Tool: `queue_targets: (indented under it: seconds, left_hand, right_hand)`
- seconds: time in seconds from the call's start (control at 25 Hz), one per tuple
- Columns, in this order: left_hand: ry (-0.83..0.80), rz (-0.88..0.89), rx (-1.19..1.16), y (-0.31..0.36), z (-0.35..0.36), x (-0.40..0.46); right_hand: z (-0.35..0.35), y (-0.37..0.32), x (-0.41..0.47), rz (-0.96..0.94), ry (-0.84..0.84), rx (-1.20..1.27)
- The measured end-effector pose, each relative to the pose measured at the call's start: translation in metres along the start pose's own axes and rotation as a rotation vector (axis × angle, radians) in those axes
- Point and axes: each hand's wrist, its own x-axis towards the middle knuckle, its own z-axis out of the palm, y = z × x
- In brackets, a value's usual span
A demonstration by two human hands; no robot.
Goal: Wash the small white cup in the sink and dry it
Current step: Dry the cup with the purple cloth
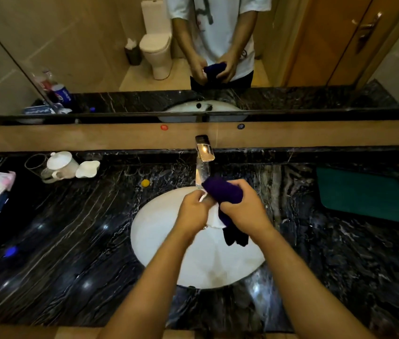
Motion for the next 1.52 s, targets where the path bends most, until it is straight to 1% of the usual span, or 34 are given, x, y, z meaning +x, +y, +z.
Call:
queue_targets:
  seconds: [0.08, 0.12, 0.16, 0.2, 0.24, 0.28, 0.32, 0.4, 0.44, 0.48, 0.52, 0.6, 0.68, 0.72, 0.76, 0.8, 0.84, 0.88, 0.96, 1.0, 1.04, 1.08, 1.16, 1.2, 1.24, 1.28, 1.32, 1.36, 1.4, 1.48, 1.52]
  left_hand:
    - [0.286, -0.022, -0.248, -0.002, 0.028, -0.008]
    - [0.402, -0.045, -0.352, -0.002, 0.043, -0.014]
    - [0.475, -0.064, -0.432, -0.004, 0.055, -0.018]
    - [0.495, -0.081, -0.46, -0.005, 0.06, -0.022]
    - [0.451, -0.083, -0.412, -0.005, 0.058, -0.024]
    - [0.357, -0.081, -0.309, -0.004, 0.05, -0.023]
    - [0.228, -0.063, -0.205, -0.002, 0.039, -0.021]
    - [-0.042, -0.041, 0.002, 0.001, 0.014, -0.013]
    - [-0.109, -0.039, 0.074, 0.002, 0.004, -0.009]
    - [-0.109, -0.038, 0.082, 0.003, -0.001, -0.008]
    - [-0.056, -0.042, 0.028, 0.004, 0.001, -0.008]
    - [0.127, -0.071, -0.198, 0.003, 0.02, -0.015]
    - [0.356, -0.16, -0.461, 0.0, 0.049, -0.024]
    - [0.435, -0.192, -0.531, -0.001, 0.058, -0.029]
    - [0.456, -0.208, -0.526, -0.004, 0.062, -0.033]
    - [0.417, -0.211, -0.455, -0.008, 0.059, -0.034]
    - [0.333, -0.201, -0.353, -0.009, 0.051, -0.034]
    - [0.226, -0.179, -0.24, -0.008, 0.04, -0.032]
    - [0.015, -0.149, -0.035, -0.006, 0.016, -0.023]
    - [-0.034, -0.138, 0.011, -0.004, 0.007, -0.017]
    - [-0.027, -0.127, -0.034, -0.002, 0.005, -0.013]
    - [0.025, -0.123, -0.142, 0.003, 0.009, -0.013]
    - [0.241, -0.137, -0.409, 0.009, 0.03, -0.018]
    - [0.355, -0.142, -0.481, 0.01, 0.043, -0.022]
    - [0.429, -0.138, -0.504, 0.01, 0.051, -0.024]
    - [0.446, -0.138, -0.476, 0.01, 0.054, -0.026]
    - [0.395, -0.14, -0.41, 0.008, 0.052, -0.028]
    - [0.322, -0.14, -0.32, 0.009, 0.044, -0.029]
    - [0.221, -0.142, -0.226, 0.008, 0.033, -0.027]
    - [-0.003, -0.167, -0.072, 0.003, 0.008, -0.016]
    - [-0.056, -0.17, -0.073, 0.002, 0.002, -0.014]
  right_hand:
    - [0.018, -0.004, -0.01, -0.004, 0.233, 0.145]
    - [0.029, -0.003, -0.015, 0.023, 0.324, 0.223]
    - [0.036, -0.003, -0.02, 0.053, 0.376, 0.298]
    - [0.04, 0.0, -0.022, 0.082, 0.393, 0.347]
    - [0.037, 0.004, -0.021, 0.101, 0.382, 0.356]
    - [0.03, 0.008, -0.017, 0.114, 0.345, 0.321]
    - [0.02, 0.01, -0.012, 0.11, 0.279, 0.25]
    - [-0.001, 0.008, -0.005, 0.076, 0.074, 0.05]
    - [-0.007, 0.005, -0.004, 0.054, -0.02, -0.026]
    - [-0.007, 0.004, -0.005, 0.034, -0.06, -0.054]
    - [-0.004, 0.005, -0.007, 0.028, -0.032, -0.045]
    - [0.009, 0.005, -0.014, 0.044, 0.121, 0.101]
    - [0.03, 0.008, -0.02, 0.118, 0.261, 0.278]
    - [0.038, 0.011, -0.023, 0.161, 0.306, 0.344]
    - [0.041, 0.014, -0.026, 0.186, 0.331, 0.377]
    - [0.038, 0.016, -0.027, 0.189, 0.332, 0.359]
    - [0.032, 0.019, -0.025, 0.176, 0.306, 0.296]
    - [0.022, 0.019, -0.022, 0.153, 0.252, 0.215]
    - [0.002, 0.017, -0.015, 0.114, 0.092, 0.096]
    - [-0.004, 0.014, -0.014, 0.095, 0.029, 0.082]
    - [-0.004, 0.012, -0.013, 0.077, 0.013, 0.097]
    - [0.0, 0.009, -0.015, 0.063, 0.048, 0.139]
    - [0.02, 0.006, -0.02, 0.088, 0.179, 0.317]
    - [0.032, 0.006, -0.022, 0.123, 0.238, 0.408]
    - [0.042, 0.006, -0.024, 0.169, 0.29, 0.475]
    - [0.046, 0.006, -0.025, 0.206, 0.325, 0.512]
    - [0.044, 0.007, -0.025, 0.227, 0.331, 0.497]
    - [0.036, 0.009, -0.023, 0.22, 0.3, 0.445]
    - [0.023, 0.009, -0.021, 0.193, 0.222, 0.347]
    - [-0.004, 0.006, -0.017, 0.129, 0.0, 0.13]
    - [-0.011, 0.005, -0.015, 0.101, -0.07, 0.09]
